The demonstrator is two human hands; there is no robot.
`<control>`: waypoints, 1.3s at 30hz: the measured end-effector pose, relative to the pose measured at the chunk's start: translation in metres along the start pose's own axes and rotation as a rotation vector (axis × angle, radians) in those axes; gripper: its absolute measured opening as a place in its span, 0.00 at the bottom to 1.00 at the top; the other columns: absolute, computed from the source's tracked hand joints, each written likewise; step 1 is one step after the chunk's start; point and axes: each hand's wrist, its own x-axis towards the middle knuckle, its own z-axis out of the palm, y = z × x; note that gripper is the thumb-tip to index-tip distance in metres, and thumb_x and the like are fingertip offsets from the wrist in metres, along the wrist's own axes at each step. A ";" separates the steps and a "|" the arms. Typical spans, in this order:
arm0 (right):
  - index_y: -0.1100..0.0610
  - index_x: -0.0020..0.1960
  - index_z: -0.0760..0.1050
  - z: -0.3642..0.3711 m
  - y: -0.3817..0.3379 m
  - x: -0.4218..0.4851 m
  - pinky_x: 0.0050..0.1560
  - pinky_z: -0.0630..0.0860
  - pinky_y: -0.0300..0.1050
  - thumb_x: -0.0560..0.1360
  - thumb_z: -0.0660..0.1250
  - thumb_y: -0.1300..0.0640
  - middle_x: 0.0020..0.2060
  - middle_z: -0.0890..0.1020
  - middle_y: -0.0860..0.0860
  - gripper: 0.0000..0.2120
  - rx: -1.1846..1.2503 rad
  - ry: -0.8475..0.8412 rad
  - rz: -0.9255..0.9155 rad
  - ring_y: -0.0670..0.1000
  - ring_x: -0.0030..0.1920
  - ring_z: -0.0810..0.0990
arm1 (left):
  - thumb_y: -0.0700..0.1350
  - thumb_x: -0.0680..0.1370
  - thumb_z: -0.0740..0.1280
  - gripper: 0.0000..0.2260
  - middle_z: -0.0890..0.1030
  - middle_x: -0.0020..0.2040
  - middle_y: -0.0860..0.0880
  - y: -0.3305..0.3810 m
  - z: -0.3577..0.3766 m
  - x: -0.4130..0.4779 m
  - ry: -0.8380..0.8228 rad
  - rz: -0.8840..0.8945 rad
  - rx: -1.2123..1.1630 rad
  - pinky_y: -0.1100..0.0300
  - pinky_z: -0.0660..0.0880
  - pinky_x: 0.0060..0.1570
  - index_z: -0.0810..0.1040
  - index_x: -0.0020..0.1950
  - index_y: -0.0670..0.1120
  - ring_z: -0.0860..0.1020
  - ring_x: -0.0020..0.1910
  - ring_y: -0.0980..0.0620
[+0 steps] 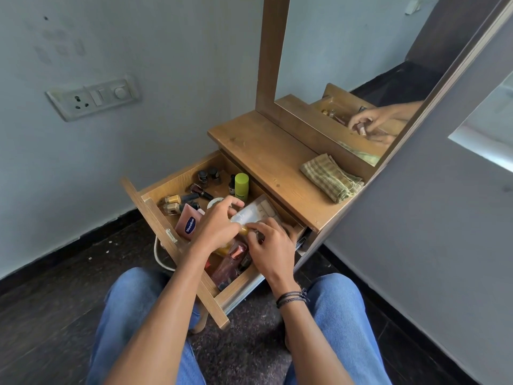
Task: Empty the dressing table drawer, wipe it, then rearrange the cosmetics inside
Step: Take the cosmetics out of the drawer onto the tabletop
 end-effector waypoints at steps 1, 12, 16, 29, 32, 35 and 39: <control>0.43 0.54 0.84 0.000 0.000 0.000 0.65 0.61 0.50 0.79 0.63 0.49 0.47 0.77 0.38 0.11 0.015 -0.002 0.002 0.41 0.50 0.76 | 0.38 0.73 0.72 0.22 0.78 0.52 0.55 0.000 -0.002 0.000 -0.022 -0.013 -0.074 0.45 0.79 0.54 0.75 0.62 0.57 0.79 0.52 0.52; 0.43 0.48 0.85 0.002 0.002 0.002 0.65 0.69 0.58 0.76 0.61 0.46 0.46 0.79 0.39 0.13 0.061 0.028 0.003 0.38 0.46 0.72 | 0.44 0.75 0.73 0.12 0.85 0.51 0.50 0.001 -0.009 -0.001 -0.042 -0.134 -0.468 0.50 0.78 0.59 0.82 0.56 0.56 0.81 0.55 0.51; 0.43 0.48 0.84 0.000 0.000 0.001 0.64 0.70 0.58 0.76 0.59 0.44 0.45 0.78 0.39 0.15 0.082 0.021 0.005 0.40 0.47 0.76 | 0.40 0.75 0.74 0.15 0.85 0.51 0.51 0.000 -0.003 0.002 0.020 -0.094 -0.417 0.52 0.79 0.56 0.82 0.60 0.52 0.82 0.54 0.53; 0.47 0.57 0.82 -0.002 0.003 0.001 0.54 0.79 0.57 0.78 0.63 0.48 0.53 0.73 0.38 0.13 0.201 0.060 -0.018 0.42 0.51 0.77 | 0.40 0.73 0.76 0.12 0.86 0.47 0.52 0.010 -0.014 -0.005 0.203 0.016 -0.425 0.51 0.81 0.55 0.83 0.54 0.50 0.83 0.50 0.55; 0.49 0.60 0.81 -0.003 0.006 0.002 0.53 0.80 0.54 0.79 0.67 0.51 0.57 0.73 0.41 0.11 0.206 0.068 -0.047 0.43 0.55 0.76 | 0.42 0.71 0.77 0.11 0.86 0.45 0.54 0.009 -0.018 -0.005 0.230 -0.009 -0.448 0.46 0.82 0.54 0.83 0.51 0.54 0.84 0.49 0.54; 0.49 0.64 0.79 -0.004 0.005 0.002 0.56 0.79 0.52 0.80 0.68 0.50 0.61 0.73 0.43 0.14 0.192 0.070 -0.050 0.43 0.58 0.75 | 0.48 0.69 0.77 0.10 0.86 0.45 0.56 0.008 -0.027 -0.005 0.290 -0.021 -0.469 0.44 0.82 0.52 0.84 0.48 0.56 0.84 0.48 0.52; 0.48 0.69 0.76 -0.009 0.000 0.003 0.60 0.75 0.45 0.80 0.66 0.39 0.67 0.72 0.43 0.22 0.188 0.041 -0.026 0.41 0.64 0.73 | 0.41 0.73 0.76 0.07 0.87 0.43 0.50 0.008 -0.041 -0.007 0.378 -0.029 -0.587 0.50 0.83 0.49 0.83 0.49 0.49 0.85 0.46 0.49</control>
